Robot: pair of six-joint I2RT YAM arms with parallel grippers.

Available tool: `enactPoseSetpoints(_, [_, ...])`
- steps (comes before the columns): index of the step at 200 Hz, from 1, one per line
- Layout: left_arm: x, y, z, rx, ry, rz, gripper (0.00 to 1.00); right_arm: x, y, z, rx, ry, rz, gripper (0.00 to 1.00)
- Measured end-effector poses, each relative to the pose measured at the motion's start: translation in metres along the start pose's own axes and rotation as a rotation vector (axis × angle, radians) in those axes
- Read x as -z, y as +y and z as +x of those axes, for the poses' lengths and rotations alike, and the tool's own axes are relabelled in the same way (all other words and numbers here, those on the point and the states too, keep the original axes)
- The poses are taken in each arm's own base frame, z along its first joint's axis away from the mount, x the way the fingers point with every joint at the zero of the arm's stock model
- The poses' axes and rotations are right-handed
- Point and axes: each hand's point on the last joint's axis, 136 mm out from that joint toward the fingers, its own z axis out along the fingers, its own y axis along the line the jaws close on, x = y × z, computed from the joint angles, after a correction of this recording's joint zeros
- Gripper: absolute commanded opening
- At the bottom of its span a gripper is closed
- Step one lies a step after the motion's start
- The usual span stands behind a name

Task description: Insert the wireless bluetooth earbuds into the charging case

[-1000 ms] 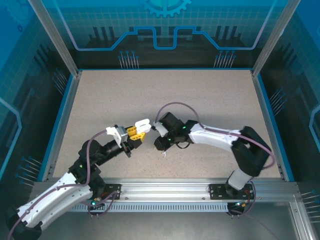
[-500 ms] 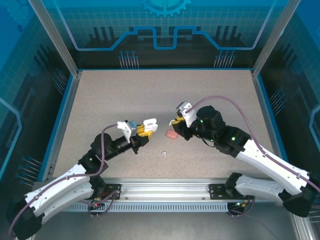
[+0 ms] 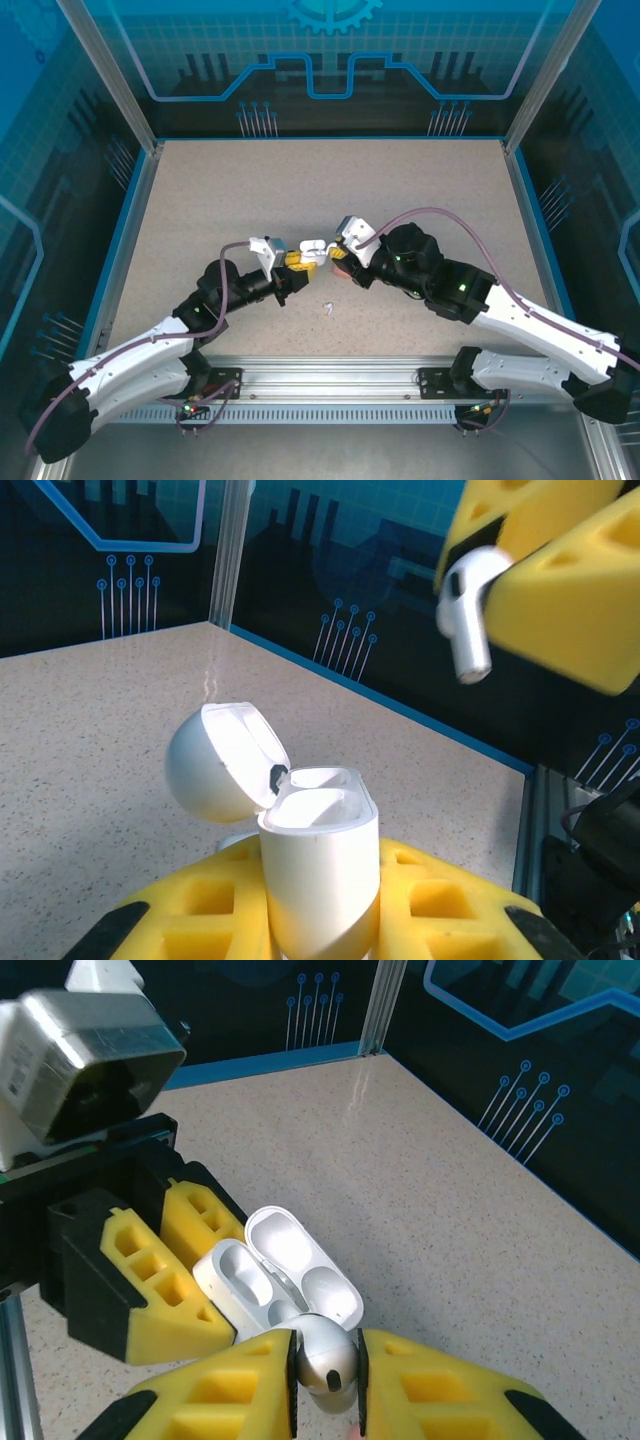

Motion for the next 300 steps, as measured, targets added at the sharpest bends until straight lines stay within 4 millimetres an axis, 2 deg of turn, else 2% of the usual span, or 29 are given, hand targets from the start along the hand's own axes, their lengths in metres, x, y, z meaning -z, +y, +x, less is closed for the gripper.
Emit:
enactPoseSetpoints(57, [0.0, -0.002, -0.006, -0.005, -0.022, 0.006, 0.0, -0.024, 0.011, 0.012, 0.041, 0.054, -0.017, 0.23])
enactPoseSetpoints(122, [0.001, -0.002, -0.008, -0.007, -0.028, 0.008, 0.0, -0.026, 0.01, -0.004, 0.043, 0.011, -0.014, 0.23])
enactPoseSetpoints(187, [0.001, -0.003, -0.008, -0.008, -0.03, 0.008, 0.0, -0.026, 0.01, -0.006, 0.045, 0.003, -0.012, 0.23])
enactPoseSetpoints(251, [0.002, -0.003, -0.009, -0.009, -0.034, 0.01, 0.0, -0.04, 0.013, 0.0, 0.047, 0.025, -0.018, 0.23])
enactPoseSetpoints(300, [0.005, -0.005, -0.014, -0.015, -0.05, 0.013, 0.0, -0.04, 0.014, -0.006, 0.044, -0.002, -0.022, 0.23])
